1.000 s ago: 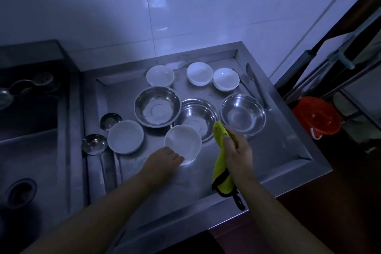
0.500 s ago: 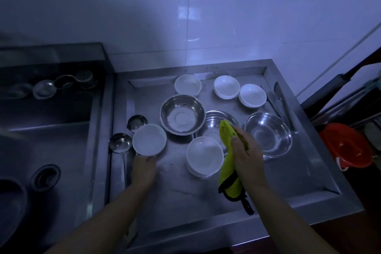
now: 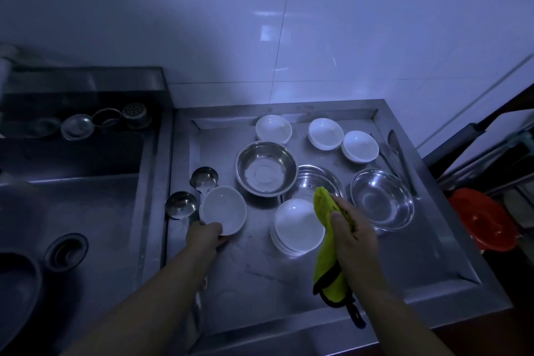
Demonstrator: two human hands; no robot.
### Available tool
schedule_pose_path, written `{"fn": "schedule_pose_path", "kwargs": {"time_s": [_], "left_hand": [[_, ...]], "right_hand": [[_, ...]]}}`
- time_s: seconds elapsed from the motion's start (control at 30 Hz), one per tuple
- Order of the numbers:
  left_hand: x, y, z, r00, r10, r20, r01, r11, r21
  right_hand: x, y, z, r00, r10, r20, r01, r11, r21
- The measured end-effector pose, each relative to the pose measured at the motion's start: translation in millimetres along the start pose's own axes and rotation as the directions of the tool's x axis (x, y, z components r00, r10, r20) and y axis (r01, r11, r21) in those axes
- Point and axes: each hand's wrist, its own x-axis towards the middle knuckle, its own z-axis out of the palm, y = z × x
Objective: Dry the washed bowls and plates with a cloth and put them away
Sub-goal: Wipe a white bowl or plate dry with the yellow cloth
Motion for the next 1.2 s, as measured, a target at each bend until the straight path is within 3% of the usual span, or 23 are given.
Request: {"fn": "schedule_pose_path", "kwargs": {"time_s": [0.1,0.17,0.23,0.3,0.4,0.5,0.6,0.7,0.77,0.8,0.93,1.03,1.1,1.17,1.2], "left_hand": [[-6.0,10.4,-27.3,0.993,0.081,0.082,-0.096,0.977,0.188],[-13.0,21.7,-42.6,0.974,0.173,0.146,-0.216,0.903,0.371],[-25.3,34.0,-55.0,0.925,0.293,0.243,-0.380,0.744,0.550],[-38.9,45.6,-65.3,0.836,0.418,0.355,-0.541,0.517,0.664],[-55.6,61.2,-78.2,0.672,0.550,0.495,-0.692,0.230,0.684],[-72.2,75.6,-88.3,0.518,0.623,0.586,-0.748,-0.001,0.663],[-90.3,88.4,-96.1,0.413,0.666,0.622,-0.746,-0.144,0.650],[-107.6,99.7,-105.5,0.292,0.709,0.642,-0.773,-0.220,0.595],[-118.4,107.7,-112.6,0.240,0.738,0.631,-0.799,-0.219,0.560],[-124.0,112.1,-116.0,0.247,0.748,0.617,-0.812,-0.188,0.553],[-146.3,130.8,-126.3,0.349,0.791,0.503,-0.866,0.067,0.496],[-162.4,144.8,-130.0,0.498,0.761,0.417,-0.864,0.392,0.315],[-170.0,150.3,-130.6,0.574,0.713,0.403,-0.812,0.561,0.163],[-178.4,152.6,-129.7,0.602,0.685,0.410,-0.761,0.648,0.033],[-182.3,153.1,-128.1,0.604,0.689,0.401,-0.750,0.661,-0.007]], "right_hand": [[-7.3,-5.4,6.5,1.000,0.001,-0.014,0.000,1.000,0.024],[-12.9,-11.3,12.2,1.000,-0.022,-0.015,0.023,0.999,0.040],[-19.1,-17.6,18.6,0.999,-0.050,-0.010,0.050,0.998,0.033],[-24.1,-23.2,24.9,0.998,-0.064,-0.004,0.064,0.997,0.034],[-31.7,-32.8,34.7,0.997,-0.074,0.010,0.074,0.996,0.040],[-39.4,-45.1,45.0,0.994,-0.106,0.025,0.105,0.992,0.065],[-45.4,-55.0,54.1,0.988,-0.147,0.050,0.146,0.989,0.016],[-51.8,-61.1,63.4,0.978,-0.184,0.095,0.185,0.983,0.004],[-57.6,-67.3,70.3,0.960,-0.255,0.111,0.257,0.966,-0.001],[-59.8,-70.8,73.9,0.946,-0.304,0.113,0.306,0.952,-0.001],[-65.3,-92.0,89.6,0.833,-0.535,0.143,0.536,0.843,0.036],[-61.8,-114.7,101.9,0.631,-0.759,0.157,0.772,0.635,-0.030],[-55.8,-131.4,110.7,0.428,-0.880,0.207,0.904,0.413,-0.112],[-50.6,-144.5,120.9,0.231,-0.917,0.326,0.951,0.143,-0.274],[-49.5,-148.8,125.4,0.190,-0.901,0.390,0.934,0.043,-0.354]]}}
